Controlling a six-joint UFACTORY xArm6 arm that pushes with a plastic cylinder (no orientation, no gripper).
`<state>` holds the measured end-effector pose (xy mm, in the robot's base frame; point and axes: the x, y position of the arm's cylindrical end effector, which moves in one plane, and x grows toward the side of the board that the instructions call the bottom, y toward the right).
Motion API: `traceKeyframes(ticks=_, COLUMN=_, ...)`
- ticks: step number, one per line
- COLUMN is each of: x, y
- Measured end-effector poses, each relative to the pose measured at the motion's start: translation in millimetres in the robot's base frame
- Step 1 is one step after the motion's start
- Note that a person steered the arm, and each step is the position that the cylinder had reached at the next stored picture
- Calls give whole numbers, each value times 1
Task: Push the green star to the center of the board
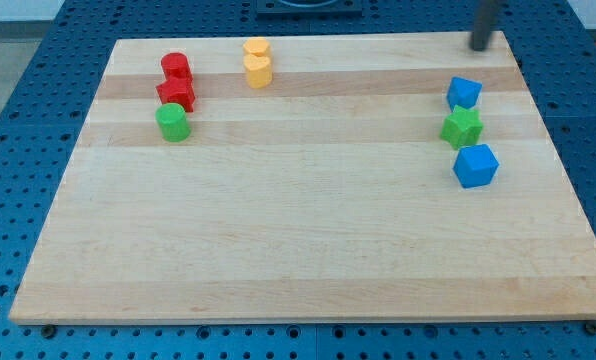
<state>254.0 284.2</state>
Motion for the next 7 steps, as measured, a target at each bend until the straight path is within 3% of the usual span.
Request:
traceKeyframes(ticks=1, x=100, y=18)
traceKeyframes(ticks=2, x=150, y=8)
traceKeyframes(ticks=7, x=138, y=-132)
